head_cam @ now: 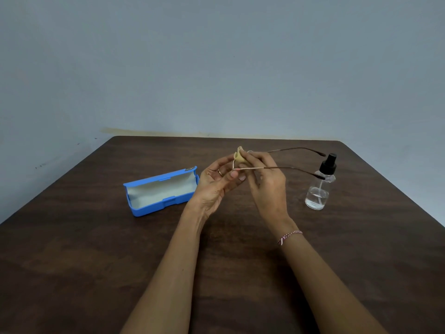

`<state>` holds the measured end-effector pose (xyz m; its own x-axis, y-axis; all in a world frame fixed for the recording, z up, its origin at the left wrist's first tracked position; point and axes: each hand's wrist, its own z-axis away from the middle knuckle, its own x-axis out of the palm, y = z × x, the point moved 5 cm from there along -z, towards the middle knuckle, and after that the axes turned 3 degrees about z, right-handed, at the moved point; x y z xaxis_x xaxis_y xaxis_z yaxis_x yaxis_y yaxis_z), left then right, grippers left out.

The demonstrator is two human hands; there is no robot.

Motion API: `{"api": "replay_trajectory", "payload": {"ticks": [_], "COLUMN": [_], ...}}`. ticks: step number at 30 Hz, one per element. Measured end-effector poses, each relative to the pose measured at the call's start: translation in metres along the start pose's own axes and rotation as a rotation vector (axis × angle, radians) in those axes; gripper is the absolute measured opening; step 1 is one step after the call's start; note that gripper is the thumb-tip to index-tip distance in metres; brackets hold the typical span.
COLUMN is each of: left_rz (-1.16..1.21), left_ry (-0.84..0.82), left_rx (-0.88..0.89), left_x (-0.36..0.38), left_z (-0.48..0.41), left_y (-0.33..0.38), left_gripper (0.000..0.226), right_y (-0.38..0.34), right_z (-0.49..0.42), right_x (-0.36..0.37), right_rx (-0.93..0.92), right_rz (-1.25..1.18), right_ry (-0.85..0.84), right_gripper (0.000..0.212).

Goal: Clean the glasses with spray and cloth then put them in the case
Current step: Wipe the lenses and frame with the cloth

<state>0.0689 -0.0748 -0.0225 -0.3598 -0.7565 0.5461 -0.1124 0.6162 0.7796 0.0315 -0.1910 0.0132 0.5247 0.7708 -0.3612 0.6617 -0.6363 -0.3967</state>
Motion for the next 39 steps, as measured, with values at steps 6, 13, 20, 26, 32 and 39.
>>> {"api": "replay_trajectory", "payload": {"ticks": [6, 13, 20, 26, 32, 39], "left_rz": [0.050, 0.145, 0.166, 0.183, 0.208, 0.114], "left_ry": [0.032, 0.078, 0.076, 0.096, 0.112, 0.084], "left_rx": [0.039, 0.058, 0.052, 0.083, 0.073, 0.030], "left_x": [-0.010, -0.012, -0.007, -0.010, -0.009, -0.006], "left_z": [-0.004, -0.002, 0.000, -0.001, -0.001, 0.000], "left_y": [0.003, 0.009, 0.010, 0.012, 0.012, 0.009], "left_gripper": [0.059, 0.067, 0.067, 0.068, 0.071, 0.049], "right_y": [-0.001, -0.007, -0.009, -0.002, -0.011, 0.002], "right_z": [0.001, -0.001, 0.000, -0.001, 0.001, -0.002], "right_x": [0.005, 0.006, 0.006, 0.004, 0.004, 0.002], "right_rx": [-0.002, -0.045, -0.058, -0.025, -0.111, -0.011], "right_rz": [-0.047, -0.177, -0.146, -0.117, -0.144, -0.013], "right_ry": [-0.038, -0.063, -0.058, -0.068, -0.091, -0.058], "right_gripper": [0.020, 0.022, 0.024, 0.024, 0.026, 0.022]}}
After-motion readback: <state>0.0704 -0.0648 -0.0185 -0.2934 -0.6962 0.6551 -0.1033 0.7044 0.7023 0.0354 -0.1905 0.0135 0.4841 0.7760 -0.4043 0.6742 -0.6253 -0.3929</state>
